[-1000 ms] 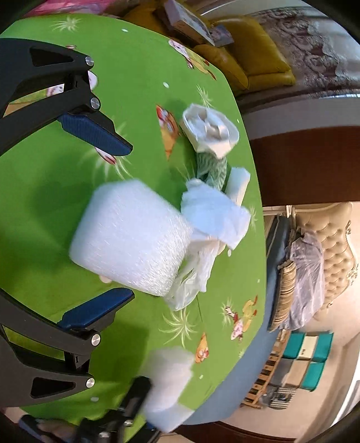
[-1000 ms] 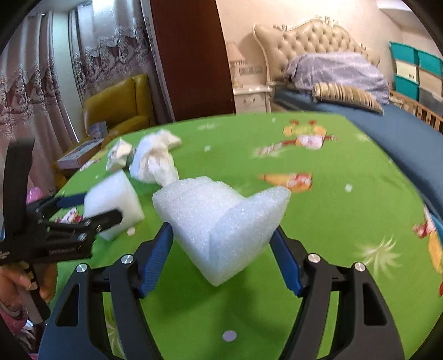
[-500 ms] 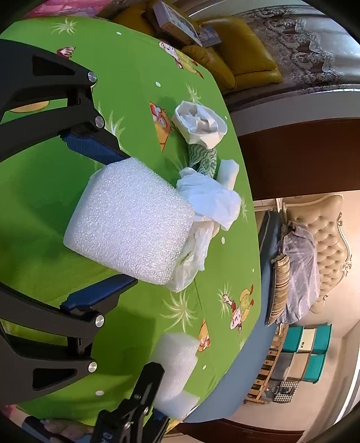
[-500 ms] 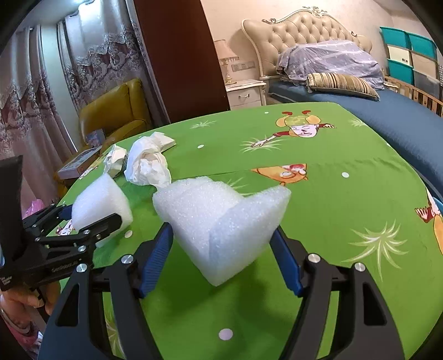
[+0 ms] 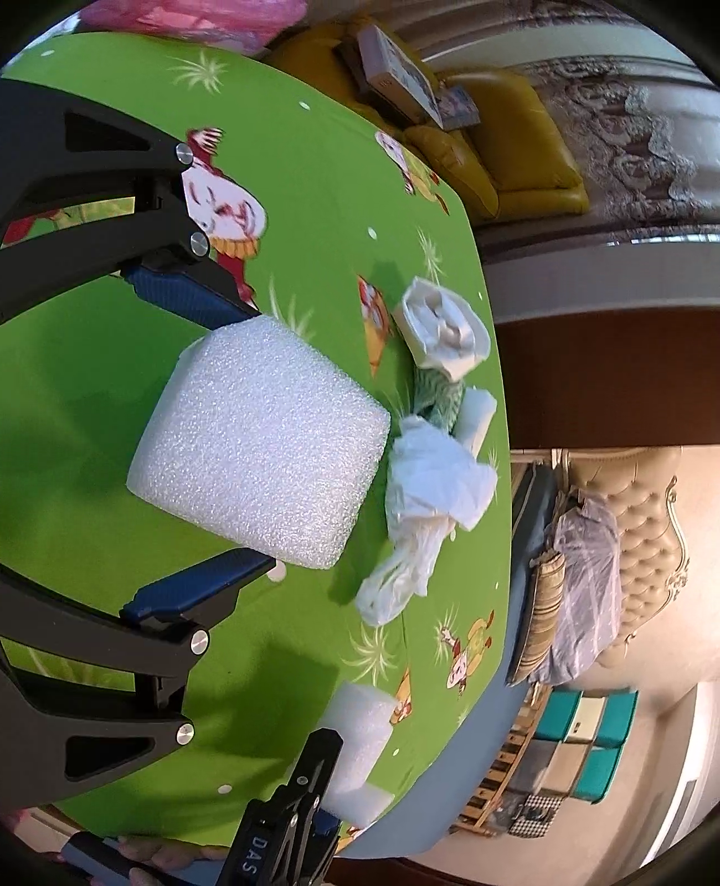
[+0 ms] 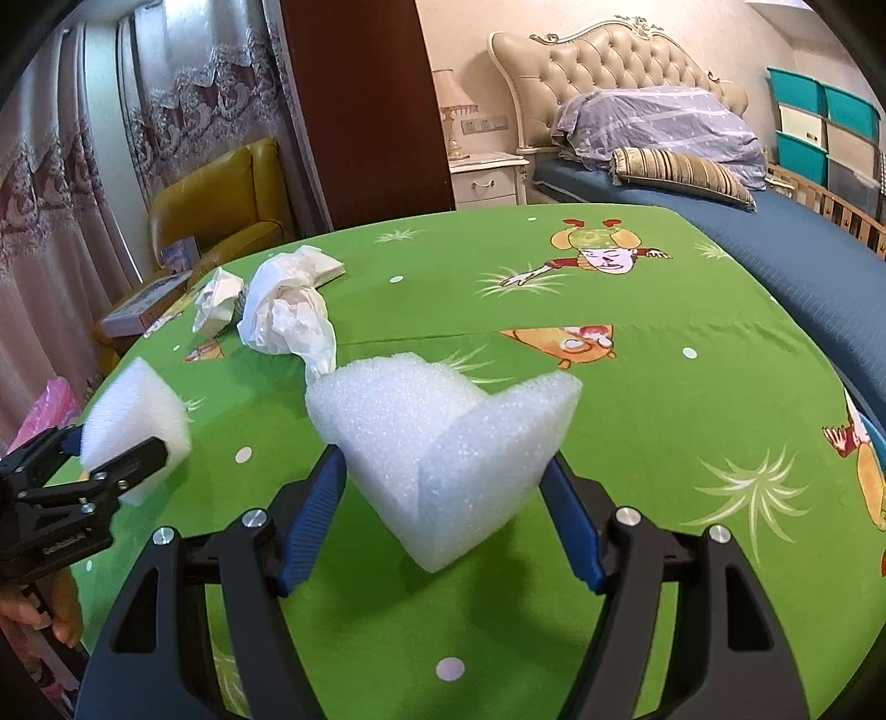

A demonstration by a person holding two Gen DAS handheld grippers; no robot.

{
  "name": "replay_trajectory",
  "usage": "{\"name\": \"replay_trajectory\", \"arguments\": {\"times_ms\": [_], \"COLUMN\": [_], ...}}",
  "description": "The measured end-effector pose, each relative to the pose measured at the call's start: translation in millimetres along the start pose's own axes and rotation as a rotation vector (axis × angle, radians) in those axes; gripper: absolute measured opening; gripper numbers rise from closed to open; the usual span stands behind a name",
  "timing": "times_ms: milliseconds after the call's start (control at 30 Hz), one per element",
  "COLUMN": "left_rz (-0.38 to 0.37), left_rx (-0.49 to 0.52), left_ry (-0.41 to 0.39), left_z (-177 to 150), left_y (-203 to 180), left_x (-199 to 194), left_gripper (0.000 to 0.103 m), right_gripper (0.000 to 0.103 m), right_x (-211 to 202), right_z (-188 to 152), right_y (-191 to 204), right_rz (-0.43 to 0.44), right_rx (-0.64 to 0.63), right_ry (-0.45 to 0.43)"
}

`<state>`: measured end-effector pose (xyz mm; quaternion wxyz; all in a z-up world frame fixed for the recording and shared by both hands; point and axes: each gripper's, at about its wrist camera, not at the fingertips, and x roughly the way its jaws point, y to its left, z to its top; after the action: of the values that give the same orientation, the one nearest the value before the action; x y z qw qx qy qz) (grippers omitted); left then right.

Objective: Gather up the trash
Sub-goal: 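Lift both held foam pieces off the table, then carry both foam pieces with both grippers over the pink-lined bin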

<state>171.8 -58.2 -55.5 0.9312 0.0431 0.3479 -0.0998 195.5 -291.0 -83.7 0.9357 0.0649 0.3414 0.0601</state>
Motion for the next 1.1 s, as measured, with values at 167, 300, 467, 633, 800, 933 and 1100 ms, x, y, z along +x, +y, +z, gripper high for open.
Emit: {"name": "replay_trajectory", "arguments": {"times_ms": [167, 300, 467, 633, 800, 933, 1100], "left_rz": [0.003, 0.023, 0.048, 0.083, 0.119, 0.139, 0.161], "left_rx": [-0.041, -0.060, -0.103, -0.125, -0.119, -0.117, -0.135], "left_ry": [-0.001, -0.009, -0.019, -0.034, -0.053, -0.063, -0.075], "left_z": [-10, -17, -26, -35, -46, -55, -69], "left_y": [12, 26, 49, 66, 79, 89, 106], "left_x": [-11, -21, -34, -47, -61, -70, -81], "left_gripper": [0.072, 0.072, 0.072, 0.072, 0.072, 0.072, 0.072], "right_gripper": [0.069, 0.069, 0.069, 0.069, 0.069, 0.069, 0.069], "right_x": [-3, -4, -8, -9, -8, -12, -16], "right_z": [-2, -8, -14, -23, -28, -30, -34], "right_y": [10, 35, 74, 93, 99, 112, 135], "right_rz": [-0.026, 0.012, 0.056, 0.079, 0.094, 0.113, 0.141], "right_rx": [-0.033, -0.092, -0.191, -0.232, -0.224, -0.248, -0.301], "right_ry": [-0.016, -0.003, 0.003, 0.022, 0.045, 0.039, 0.034]}}
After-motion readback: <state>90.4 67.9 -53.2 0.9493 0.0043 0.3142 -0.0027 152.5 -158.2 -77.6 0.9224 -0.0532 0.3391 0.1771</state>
